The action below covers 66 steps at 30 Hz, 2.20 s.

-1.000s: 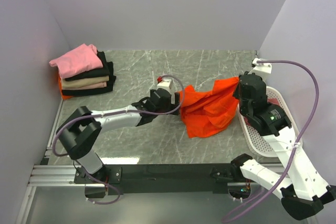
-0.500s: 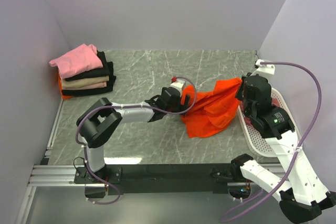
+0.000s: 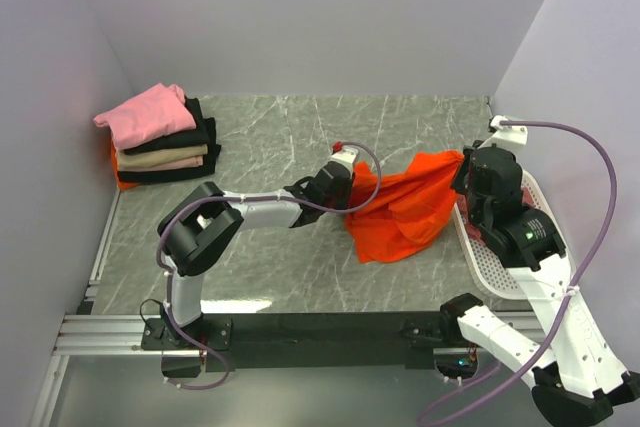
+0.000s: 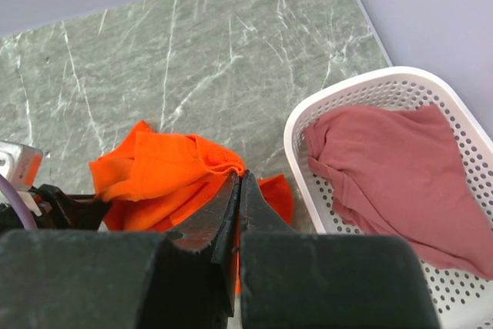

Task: Fold and stack the t-shirts
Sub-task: Flatten the tshirt out

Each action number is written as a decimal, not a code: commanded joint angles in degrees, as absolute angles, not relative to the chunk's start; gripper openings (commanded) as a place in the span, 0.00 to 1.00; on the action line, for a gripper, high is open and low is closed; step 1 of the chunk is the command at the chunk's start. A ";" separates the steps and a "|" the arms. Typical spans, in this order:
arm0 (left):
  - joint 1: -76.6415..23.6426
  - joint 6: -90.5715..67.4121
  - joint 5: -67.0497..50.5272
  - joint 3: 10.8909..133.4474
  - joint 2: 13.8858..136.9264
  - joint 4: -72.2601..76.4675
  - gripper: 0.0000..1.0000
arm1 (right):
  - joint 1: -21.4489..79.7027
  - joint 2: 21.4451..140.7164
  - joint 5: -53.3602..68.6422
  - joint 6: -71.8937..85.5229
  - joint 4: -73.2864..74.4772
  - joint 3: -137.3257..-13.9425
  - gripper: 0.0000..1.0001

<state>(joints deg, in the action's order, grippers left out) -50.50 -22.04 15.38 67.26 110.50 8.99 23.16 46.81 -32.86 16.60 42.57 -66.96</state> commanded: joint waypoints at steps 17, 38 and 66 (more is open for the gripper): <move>-49.48 -18.64 18.03 64.60 87.91 -2.78 0.01 | 22.24 50.01 -32.61 13.54 39.47 -73.38 0.00; -48.52 -22.41 18.81 64.17 76.26 -21.02 0.32 | 22.06 54.22 -32.43 11.78 36.92 -80.62 0.00; -43.77 -31.38 15.47 43.33 83.41 -10.63 0.56 | 19.07 59.41 -25.58 14.33 30.59 -68.38 0.00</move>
<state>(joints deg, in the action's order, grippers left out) -44.16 -29.52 16.29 43.55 82.59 -11.51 19.59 59.88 -25.67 14.06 32.99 -68.47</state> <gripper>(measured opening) 0.578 0.009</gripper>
